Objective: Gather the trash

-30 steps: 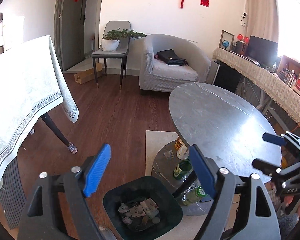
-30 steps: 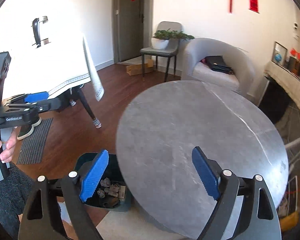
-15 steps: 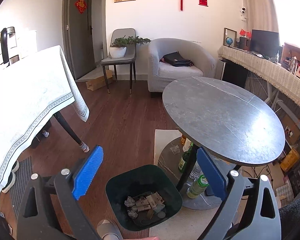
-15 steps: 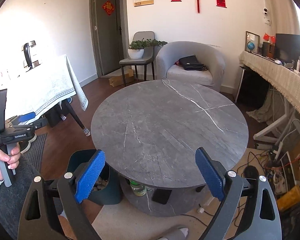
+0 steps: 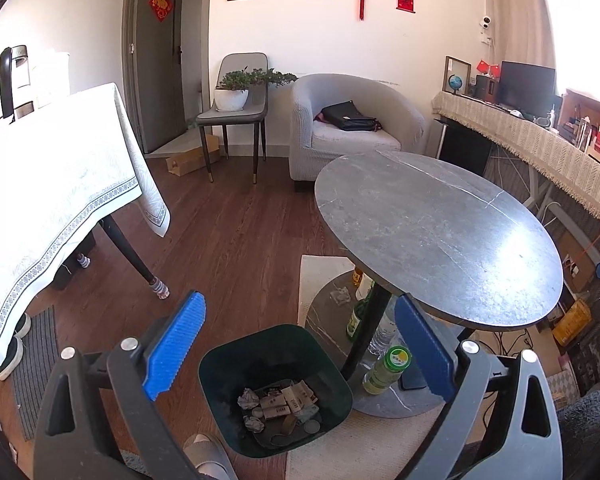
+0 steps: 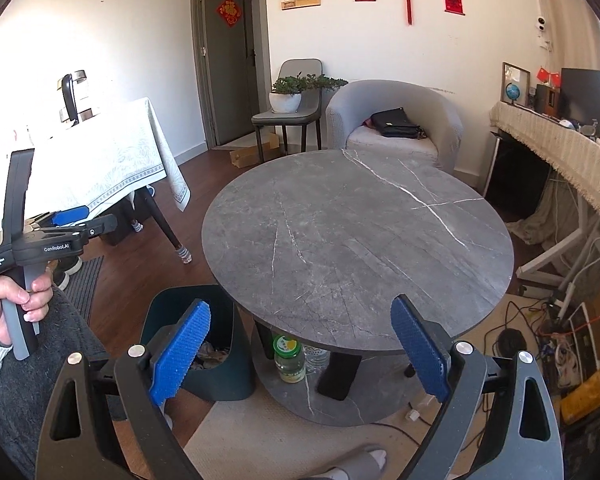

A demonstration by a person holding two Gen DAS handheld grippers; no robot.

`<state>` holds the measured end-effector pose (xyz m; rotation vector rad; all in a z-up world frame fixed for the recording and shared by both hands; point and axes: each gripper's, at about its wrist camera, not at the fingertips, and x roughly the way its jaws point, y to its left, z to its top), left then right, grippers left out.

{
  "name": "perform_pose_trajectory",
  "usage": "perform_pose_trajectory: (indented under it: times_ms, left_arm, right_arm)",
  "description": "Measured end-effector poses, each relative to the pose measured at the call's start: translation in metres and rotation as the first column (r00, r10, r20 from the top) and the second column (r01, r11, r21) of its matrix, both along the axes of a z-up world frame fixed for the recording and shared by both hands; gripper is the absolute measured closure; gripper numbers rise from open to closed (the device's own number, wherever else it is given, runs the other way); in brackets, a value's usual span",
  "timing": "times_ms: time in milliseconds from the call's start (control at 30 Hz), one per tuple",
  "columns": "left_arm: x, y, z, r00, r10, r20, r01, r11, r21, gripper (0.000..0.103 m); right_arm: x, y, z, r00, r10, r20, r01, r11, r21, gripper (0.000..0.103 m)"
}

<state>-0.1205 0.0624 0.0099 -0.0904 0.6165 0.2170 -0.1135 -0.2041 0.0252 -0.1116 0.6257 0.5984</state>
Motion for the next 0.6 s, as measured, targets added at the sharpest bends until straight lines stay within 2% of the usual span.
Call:
perform_pose_trajectory:
  times_ms: [600]
  left_arm:
    - [0.001,-0.004,-0.007,1.0,-0.011,-0.008,0.011,1.0,-0.016,0.005]
  right_arm:
    - [-0.014,-0.005,0.007,0.998,-0.015,0.066,0.011,0.998,0.059,0.004]
